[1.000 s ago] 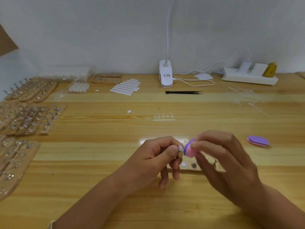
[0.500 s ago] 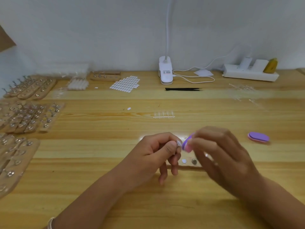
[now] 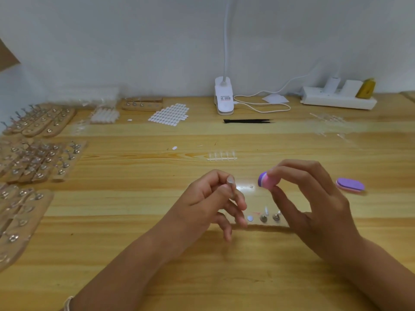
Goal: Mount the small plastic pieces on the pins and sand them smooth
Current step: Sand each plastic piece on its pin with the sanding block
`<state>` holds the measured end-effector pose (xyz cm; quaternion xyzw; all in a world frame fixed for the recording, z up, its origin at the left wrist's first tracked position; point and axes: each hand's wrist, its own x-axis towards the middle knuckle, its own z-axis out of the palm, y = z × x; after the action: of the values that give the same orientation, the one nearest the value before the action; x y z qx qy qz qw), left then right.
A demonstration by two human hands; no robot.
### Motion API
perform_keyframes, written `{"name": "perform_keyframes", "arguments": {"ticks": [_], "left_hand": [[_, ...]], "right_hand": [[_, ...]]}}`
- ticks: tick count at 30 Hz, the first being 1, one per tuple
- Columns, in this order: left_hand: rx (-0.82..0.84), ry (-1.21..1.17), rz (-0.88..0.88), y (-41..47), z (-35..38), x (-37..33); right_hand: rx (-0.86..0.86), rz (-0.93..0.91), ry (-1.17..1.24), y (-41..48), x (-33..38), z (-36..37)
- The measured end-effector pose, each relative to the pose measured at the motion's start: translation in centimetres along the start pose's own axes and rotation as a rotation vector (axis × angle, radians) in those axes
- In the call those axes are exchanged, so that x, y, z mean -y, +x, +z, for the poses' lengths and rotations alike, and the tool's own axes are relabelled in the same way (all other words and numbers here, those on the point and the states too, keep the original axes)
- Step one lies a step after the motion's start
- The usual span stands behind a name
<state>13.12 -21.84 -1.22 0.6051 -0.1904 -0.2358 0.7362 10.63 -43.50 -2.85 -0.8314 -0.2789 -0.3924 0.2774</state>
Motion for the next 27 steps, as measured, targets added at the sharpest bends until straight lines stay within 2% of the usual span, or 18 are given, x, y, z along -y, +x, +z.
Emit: {"name": "perform_keyframes", "arguments": {"ticks": [6, 12, 16, 20, 27], "left_hand": [[0.006, 0.064, 0.065, 0.0, 0.8, 0.1], [0.022, 0.076, 0.061, 0.0, 0.6, 0.3], [0.024, 0.103, 0.069, 0.0, 0.6, 0.4], [-0.005, 0.115, 0.088, 0.0, 0.4, 0.4], [-0.004, 0.097, 0.087, -0.1, 0.5, 0.4]], "right_hand": [[0.035, -0.09, 0.044, -0.1, 1.8, 0.8], [0.013, -0.081, 0.031, -0.1, 0.8, 0.4], [0.02, -0.178, 0.047, -0.3, 1.4, 0.8], [0.038, -0.117, -0.063, 0.0, 0.3, 0.2], [0.011, -0.142, -0.05, -0.1, 1.6, 0.9]]}}
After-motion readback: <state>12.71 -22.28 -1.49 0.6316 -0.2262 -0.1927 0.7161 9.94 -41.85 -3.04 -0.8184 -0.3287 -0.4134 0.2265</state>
